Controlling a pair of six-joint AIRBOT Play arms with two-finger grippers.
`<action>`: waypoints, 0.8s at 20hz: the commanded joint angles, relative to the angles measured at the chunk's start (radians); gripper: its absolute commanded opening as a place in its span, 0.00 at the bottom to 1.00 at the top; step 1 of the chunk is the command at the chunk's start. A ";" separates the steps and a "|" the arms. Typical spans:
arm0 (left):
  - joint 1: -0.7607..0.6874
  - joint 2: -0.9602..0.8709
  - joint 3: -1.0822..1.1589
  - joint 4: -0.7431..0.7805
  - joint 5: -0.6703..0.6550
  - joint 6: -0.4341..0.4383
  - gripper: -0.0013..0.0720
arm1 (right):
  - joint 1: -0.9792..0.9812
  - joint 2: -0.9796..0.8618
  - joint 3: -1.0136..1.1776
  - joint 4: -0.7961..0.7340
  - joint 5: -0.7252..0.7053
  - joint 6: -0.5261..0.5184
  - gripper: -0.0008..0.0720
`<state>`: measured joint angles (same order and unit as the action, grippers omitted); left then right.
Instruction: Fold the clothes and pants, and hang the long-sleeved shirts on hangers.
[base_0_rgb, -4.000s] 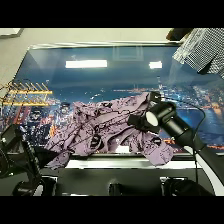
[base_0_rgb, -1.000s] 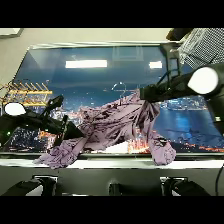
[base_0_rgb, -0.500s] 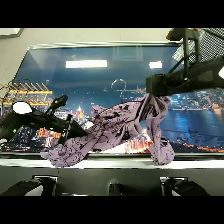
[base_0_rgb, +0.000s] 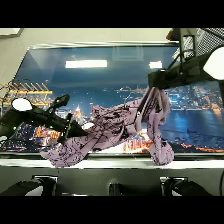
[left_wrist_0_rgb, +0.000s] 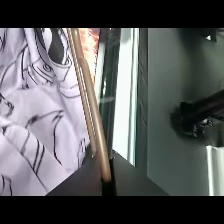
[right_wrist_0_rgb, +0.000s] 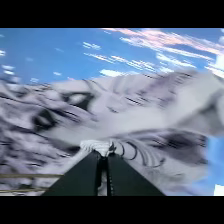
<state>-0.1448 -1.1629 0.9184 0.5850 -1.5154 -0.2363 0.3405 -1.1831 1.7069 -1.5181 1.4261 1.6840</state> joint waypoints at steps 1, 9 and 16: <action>-0.053 -0.016 0.005 -0.046 0.120 0.021 0.05 | 0.001 -0.007 0.003 0.161 -0.047 -0.017 0.06; -0.133 -0.063 0.005 -0.174 0.237 0.055 0.05 | 0.001 0.051 0.003 0.165 0.031 0.037 0.06; -0.138 -0.064 0.005 -0.315 0.286 0.084 0.05 | 0.001 0.002 0.001 0.120 0.038 0.024 0.06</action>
<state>-0.2794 -1.2255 0.9226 0.3393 -1.2545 -0.1711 0.3405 -1.1671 1.7092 -1.3869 1.4590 1.7107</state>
